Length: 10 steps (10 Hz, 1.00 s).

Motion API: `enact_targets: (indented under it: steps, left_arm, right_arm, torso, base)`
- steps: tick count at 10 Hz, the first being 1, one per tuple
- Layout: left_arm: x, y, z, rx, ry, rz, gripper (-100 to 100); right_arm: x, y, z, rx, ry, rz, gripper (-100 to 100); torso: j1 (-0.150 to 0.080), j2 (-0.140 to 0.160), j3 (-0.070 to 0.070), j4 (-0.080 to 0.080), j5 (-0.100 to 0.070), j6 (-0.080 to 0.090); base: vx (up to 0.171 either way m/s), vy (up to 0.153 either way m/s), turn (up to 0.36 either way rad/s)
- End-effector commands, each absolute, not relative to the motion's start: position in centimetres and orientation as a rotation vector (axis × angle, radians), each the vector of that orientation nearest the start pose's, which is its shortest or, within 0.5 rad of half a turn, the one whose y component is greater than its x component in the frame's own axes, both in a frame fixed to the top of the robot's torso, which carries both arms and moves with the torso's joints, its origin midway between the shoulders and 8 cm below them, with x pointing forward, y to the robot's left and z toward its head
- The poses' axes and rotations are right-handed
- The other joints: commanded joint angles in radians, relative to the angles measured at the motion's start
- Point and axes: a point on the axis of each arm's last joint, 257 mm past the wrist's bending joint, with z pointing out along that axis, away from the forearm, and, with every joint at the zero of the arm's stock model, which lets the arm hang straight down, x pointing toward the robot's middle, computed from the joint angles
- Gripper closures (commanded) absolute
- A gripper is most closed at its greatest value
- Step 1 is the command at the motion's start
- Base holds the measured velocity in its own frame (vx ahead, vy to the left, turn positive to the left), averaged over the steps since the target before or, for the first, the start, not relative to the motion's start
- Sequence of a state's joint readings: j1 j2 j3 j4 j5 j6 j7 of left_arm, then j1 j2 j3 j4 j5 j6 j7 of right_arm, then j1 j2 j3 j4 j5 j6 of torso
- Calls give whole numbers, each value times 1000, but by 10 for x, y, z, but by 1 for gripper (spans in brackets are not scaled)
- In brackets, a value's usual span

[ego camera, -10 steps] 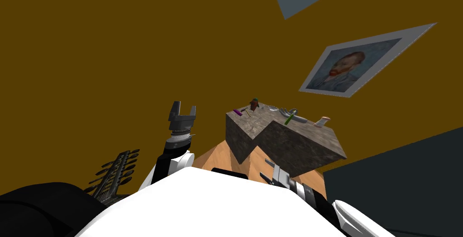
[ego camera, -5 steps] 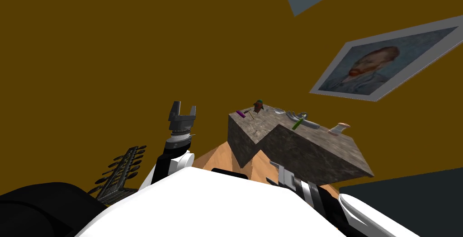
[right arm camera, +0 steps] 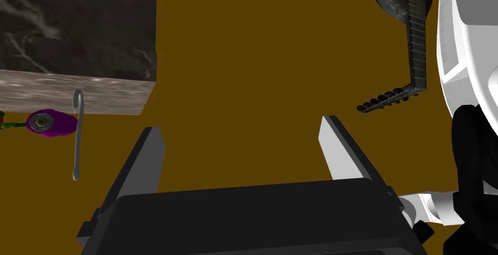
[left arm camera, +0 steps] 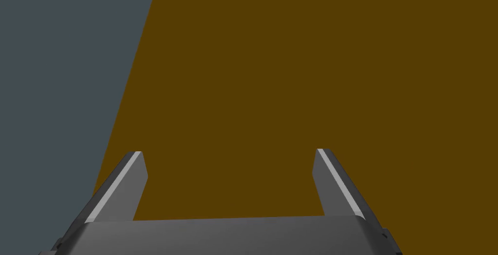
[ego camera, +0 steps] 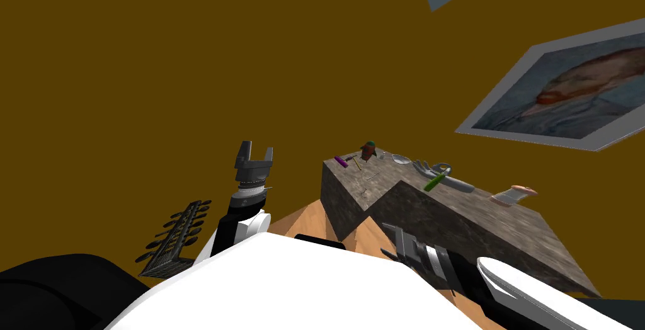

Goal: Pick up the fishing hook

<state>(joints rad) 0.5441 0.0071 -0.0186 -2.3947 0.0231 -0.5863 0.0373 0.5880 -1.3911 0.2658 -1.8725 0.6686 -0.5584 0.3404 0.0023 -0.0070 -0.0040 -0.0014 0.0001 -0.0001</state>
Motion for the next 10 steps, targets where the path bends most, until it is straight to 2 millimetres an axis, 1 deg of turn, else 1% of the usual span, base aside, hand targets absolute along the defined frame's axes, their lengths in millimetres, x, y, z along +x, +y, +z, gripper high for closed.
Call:
enact_targets:
  steps: [1, 5, 9, 10]
  left_arm:
    - [301, 272, 75, -549, 483, -1390, 0]
    - [301, 272, 75, -549, 483, -1390, 0]
    - [301, 272, 75, -549, 483, -1390, 0]
    - [301, 272, 75, -549, 483, -1390, 0]
  right_arm:
    - [245, -332, -317, -1246, 2021, 398, -100]
    - [266, -373, -308, -1419, 2009, 245, -100]
    - [281, -400, -295, -1561, 1982, 132, -100]
    - [283, -403, -293, -1581, 1977, 120, -100]
  torso:
    - [0, 0, 0, 0, 0, 0]
    - [2, -1, -1, 0, 0, 0]
    - [2, -2, -1, 0, 0, 0]
    - [2, -3, -2, -1, 0, 0]
  base:
    - [88, 24, 193]
    - [91, 30, 159]
    - [113, 32, 181]
    - [75, 40, 89]
